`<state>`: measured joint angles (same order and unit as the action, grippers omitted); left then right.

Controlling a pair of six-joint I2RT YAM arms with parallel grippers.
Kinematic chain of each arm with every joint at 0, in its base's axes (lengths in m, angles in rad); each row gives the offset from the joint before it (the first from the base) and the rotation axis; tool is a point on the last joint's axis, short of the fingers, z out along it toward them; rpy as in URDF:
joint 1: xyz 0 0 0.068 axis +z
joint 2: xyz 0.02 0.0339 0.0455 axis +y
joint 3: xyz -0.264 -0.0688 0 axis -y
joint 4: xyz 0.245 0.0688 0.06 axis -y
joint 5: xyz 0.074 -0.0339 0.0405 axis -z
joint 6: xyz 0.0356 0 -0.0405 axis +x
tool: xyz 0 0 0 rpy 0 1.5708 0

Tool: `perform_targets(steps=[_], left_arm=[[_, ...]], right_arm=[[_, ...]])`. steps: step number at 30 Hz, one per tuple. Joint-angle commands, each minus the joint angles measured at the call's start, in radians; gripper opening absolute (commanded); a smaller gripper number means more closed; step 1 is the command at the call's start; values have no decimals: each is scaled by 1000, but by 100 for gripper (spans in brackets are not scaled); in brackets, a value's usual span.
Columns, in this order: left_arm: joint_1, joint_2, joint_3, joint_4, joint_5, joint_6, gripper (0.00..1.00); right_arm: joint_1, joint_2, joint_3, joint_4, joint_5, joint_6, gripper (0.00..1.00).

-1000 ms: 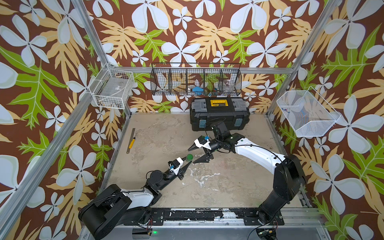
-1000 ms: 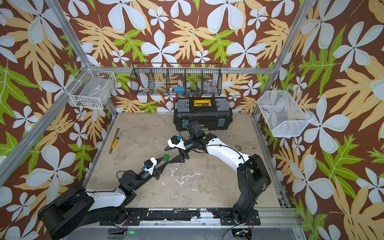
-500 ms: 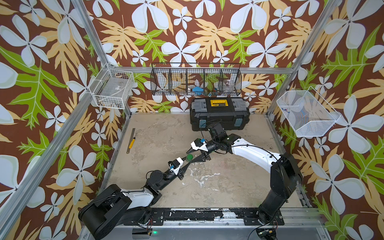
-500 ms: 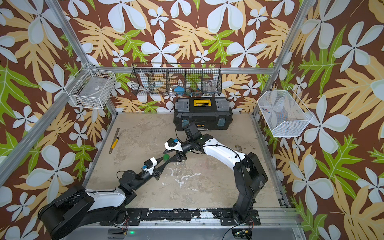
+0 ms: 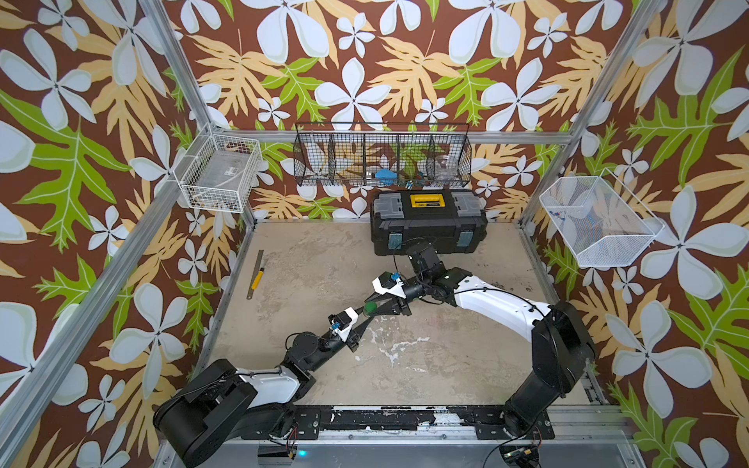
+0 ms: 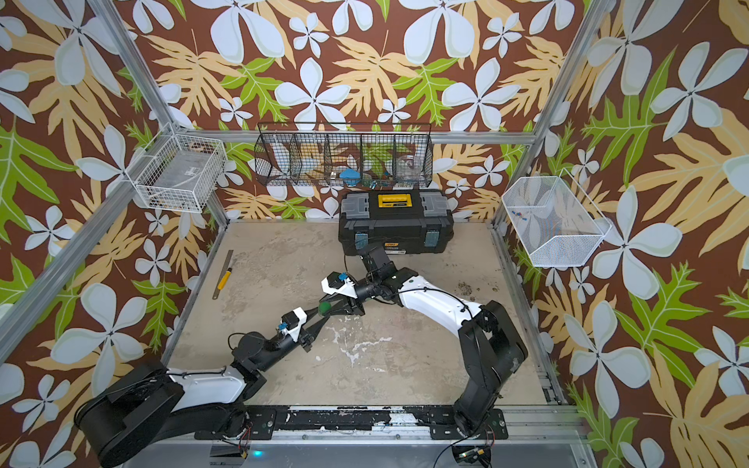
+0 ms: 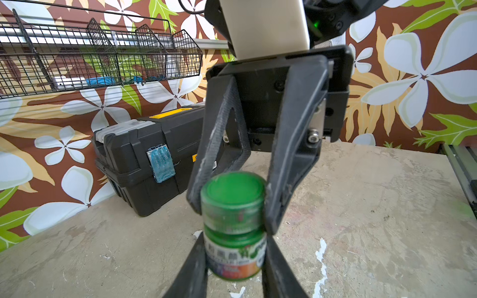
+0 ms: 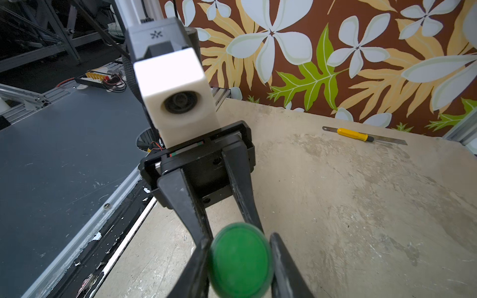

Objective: Close the paint jar lid
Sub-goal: Screw the lid onto the paint jar.

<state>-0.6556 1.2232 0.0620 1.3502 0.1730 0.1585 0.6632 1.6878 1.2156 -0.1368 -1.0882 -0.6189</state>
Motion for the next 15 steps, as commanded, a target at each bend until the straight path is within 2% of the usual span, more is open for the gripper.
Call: perform_targets(steps=[1,7,15], left_arm=[[1,1,6,37,-4,4,22],[1,-2,4,36,-7,5,22],[1,-3,4,34,-12,5,22]], right_arm=[[18,-25,-37,114,76,164,20],[76,-105,-150,312,318,422,20],[195,-196,-218,338,814,747,21]])
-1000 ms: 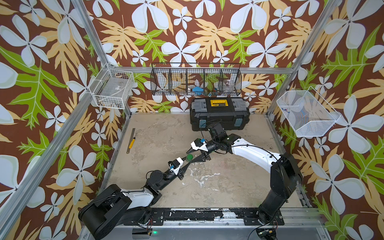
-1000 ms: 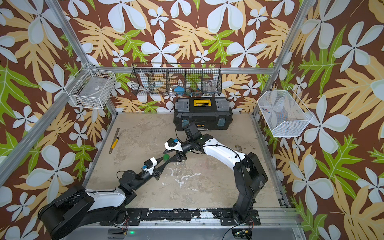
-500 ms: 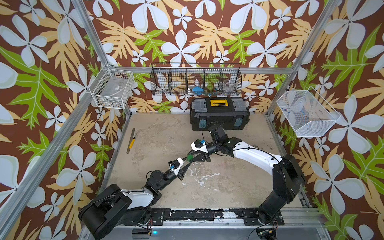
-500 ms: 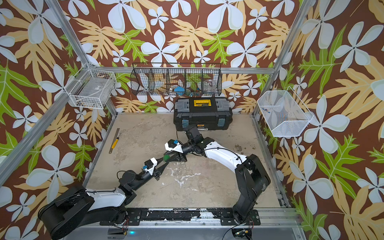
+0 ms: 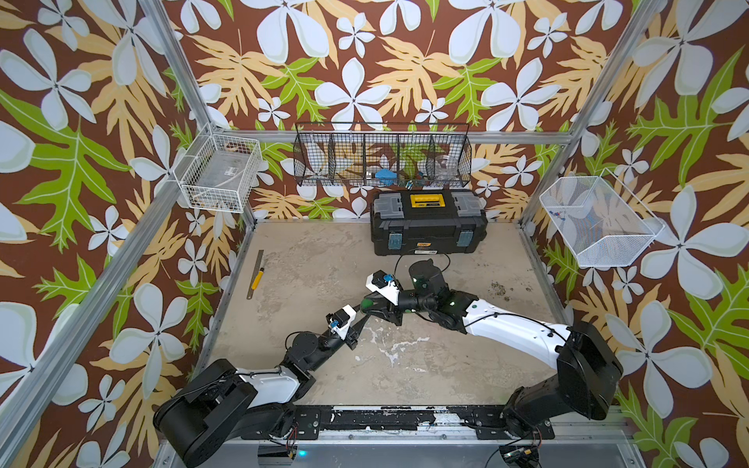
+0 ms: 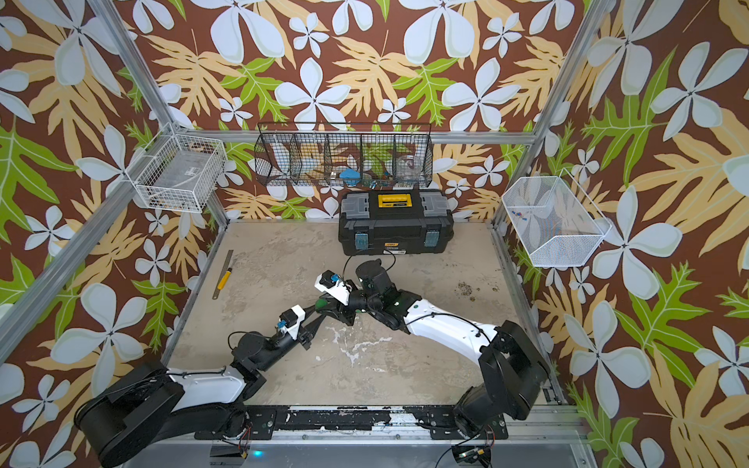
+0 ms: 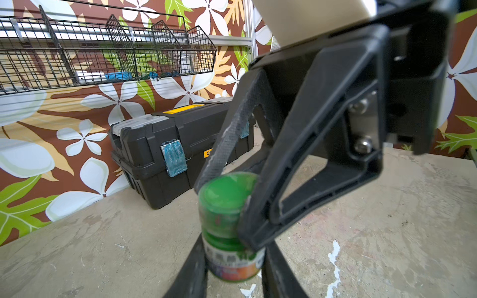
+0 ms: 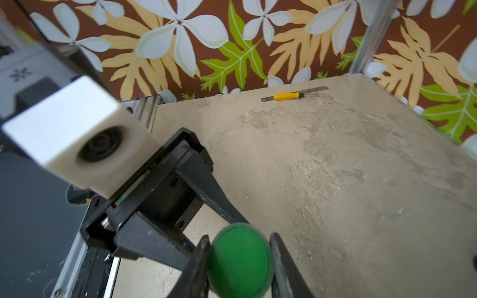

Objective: Close the paint jar lid
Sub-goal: Screw the lid onto the paint jar.

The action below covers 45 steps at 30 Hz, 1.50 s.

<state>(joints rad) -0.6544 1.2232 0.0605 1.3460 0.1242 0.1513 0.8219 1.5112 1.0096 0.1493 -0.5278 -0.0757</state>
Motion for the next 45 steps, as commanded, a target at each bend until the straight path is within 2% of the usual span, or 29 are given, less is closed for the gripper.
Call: perform_targets(steps=[1,8,11,14,19,25,31,33,35,36,39,41,43,45], left_arm=[[-1,-4,5,38,37,13,22],[-1,-4,5,38,35,13,22],[-1,-2,5,38,35,11,22],[0,-2,6,38,37,11,22],[-1,-4,5,38,37,11,22],[-1,-4,5,38,36,11,22],[-1,-5,5,38,35,12,22],[-1,-6,5,38,36,11,22],[-1,-7,4,38,37,11,22],[-1,-8,4,38,37,11,22],[-1,-8,5,38,41,11,22],[0,-7,5,38,45,10,22],[0,-5,5,38,45,10,22],[-1,-5,5,40,46,10,22]], right_arm=[[62,-29,-19,52,324,234,21],[266,-60,-40,52,730,420,23],[309,-55,-23,28,811,526,23],[354,-47,-21,47,863,584,23],[373,-36,2,24,879,569,29],[373,-73,0,-10,906,530,57],[364,-136,-7,-55,904,436,63],[329,-174,-26,-50,843,375,64],[249,-225,-48,-34,686,324,65],[205,-246,-58,-17,577,295,65],[52,-289,-80,46,117,122,65],[-18,-284,-66,19,-147,-45,68],[-56,-254,-37,-58,-312,-203,76],[-86,-199,13,-130,-413,-326,79]])
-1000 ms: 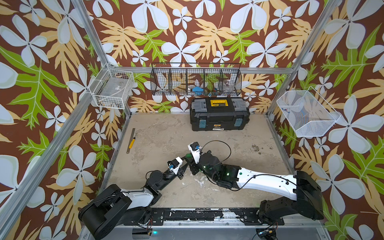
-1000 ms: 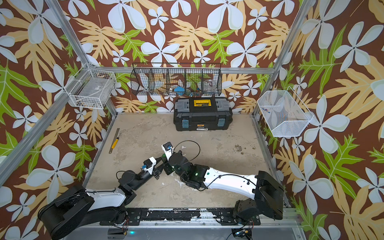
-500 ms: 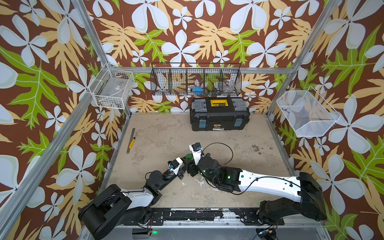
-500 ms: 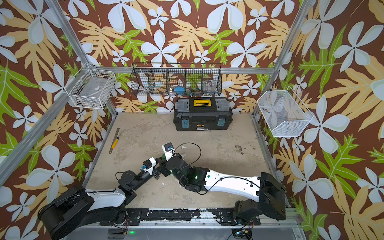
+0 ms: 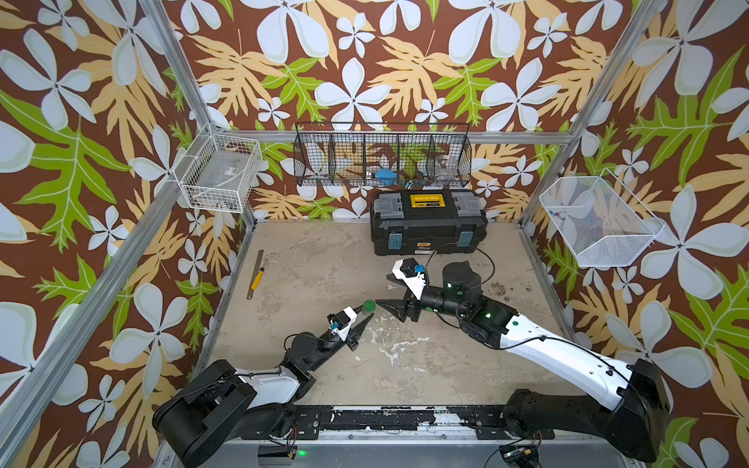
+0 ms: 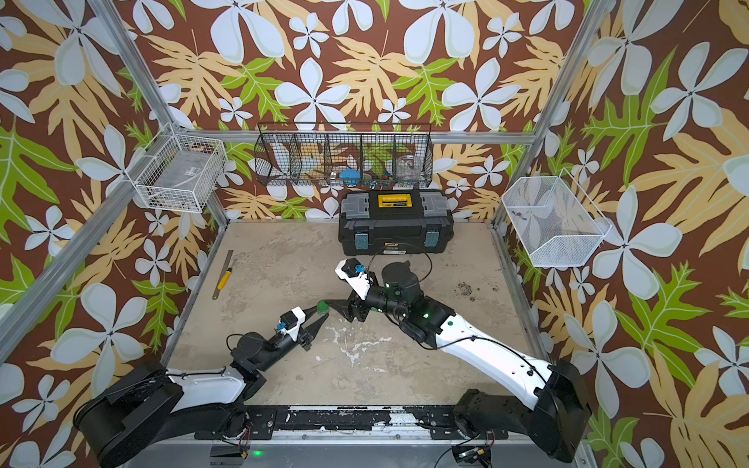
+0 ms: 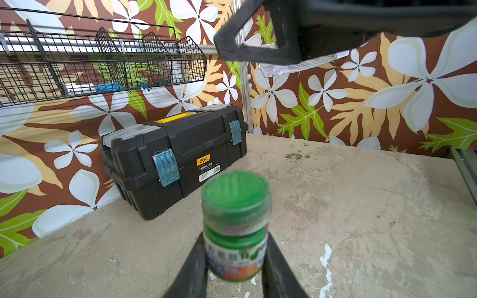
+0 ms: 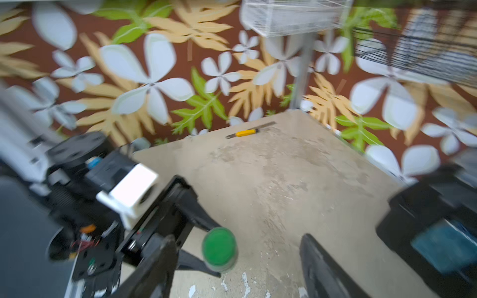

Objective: Close the paint jar lid
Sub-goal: Screw the lid onto the paint jar.

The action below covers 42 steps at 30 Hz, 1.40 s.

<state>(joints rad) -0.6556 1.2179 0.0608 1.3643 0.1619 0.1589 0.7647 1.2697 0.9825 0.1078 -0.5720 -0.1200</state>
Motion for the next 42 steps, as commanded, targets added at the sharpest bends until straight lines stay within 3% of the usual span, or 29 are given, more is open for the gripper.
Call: perform_targets(steps=[1,4,10,16,24,32,36,42], left_arm=[[1,0,5,21,7,2,22],[1,2,5,23,8,2,22],[1,2,5,22,8,2,22],[1,0,4,22,7,4,22],[1,0,4,23,5,4,22],[1,-2,4,23,2,5,22],[1,0,3,23,2,5,22],[1,2,5,23,3,4,22]], right_arm=[[-46,81,78,-137,-422,-338,80],[-101,200,190,-256,-544,-440,79],[-112,348,335,-469,-593,-650,76],[-111,404,359,-494,-583,-685,73],[-113,458,382,-497,-554,-678,62],[-113,455,361,-456,-553,-639,40],[-113,433,322,-390,-540,-581,32],[-99,362,191,-160,-495,-380,25]])
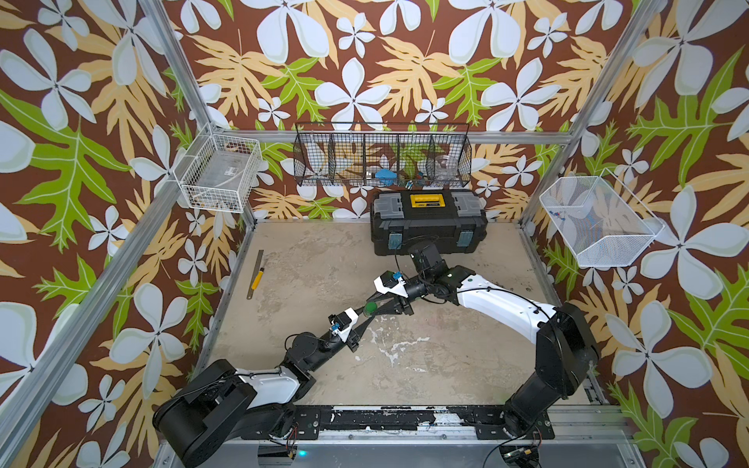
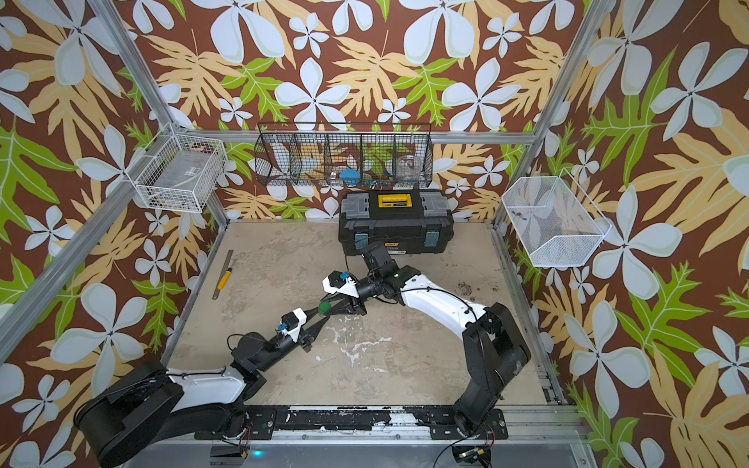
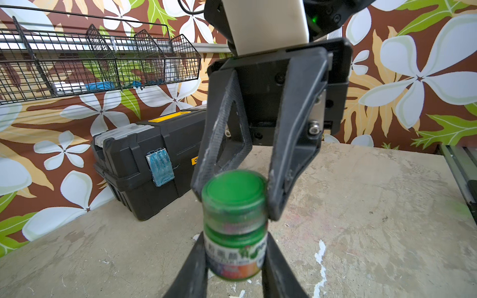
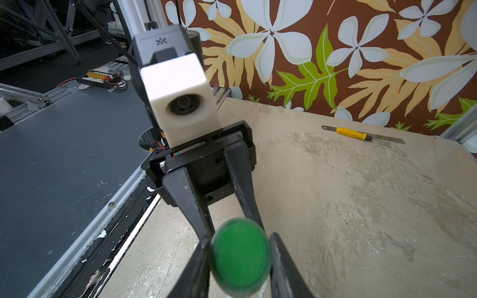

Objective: Close the paint jar lid
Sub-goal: Screw the lid onto the paint jar.

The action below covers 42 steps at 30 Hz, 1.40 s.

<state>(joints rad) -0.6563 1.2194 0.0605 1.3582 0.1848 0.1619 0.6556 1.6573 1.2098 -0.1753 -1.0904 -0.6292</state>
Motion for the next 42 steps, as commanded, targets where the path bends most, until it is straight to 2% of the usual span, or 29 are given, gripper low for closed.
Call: perform_targets(steps=[1,8,11,18,22,27,31,33,37,40,42], left_arm=[[1,0,5,30,-20,1,22],[1,0,5,29,-22,1,22],[1,-1,5,28,-22,0,22],[1,-3,4,28,-24,1,22],[1,-3,4,28,-27,1,22],[1,-3,5,28,-27,1,22],[1,-6,4,28,-28,2,22],[2,-8,2,29,-30,2,22],[1,-6,2,27,-30,2,22],[1,-4,4,30,-29,2,22],[1,-3,4,29,-28,2,22]], right_arm=[[19,-43,-66,174,63,174,24],[87,-131,-271,541,355,517,22],[135,-164,-346,656,521,630,22],[314,-206,-403,693,1039,816,20],[422,-197,-404,728,1238,984,21],[534,-166,-355,693,1455,1029,20],[559,-148,-328,657,1482,1037,23],[560,-157,-328,638,1471,1028,31],[558,-209,-326,570,1420,951,53],[544,-264,-322,501,1369,899,62],[517,-306,-325,450,1315,881,65]])
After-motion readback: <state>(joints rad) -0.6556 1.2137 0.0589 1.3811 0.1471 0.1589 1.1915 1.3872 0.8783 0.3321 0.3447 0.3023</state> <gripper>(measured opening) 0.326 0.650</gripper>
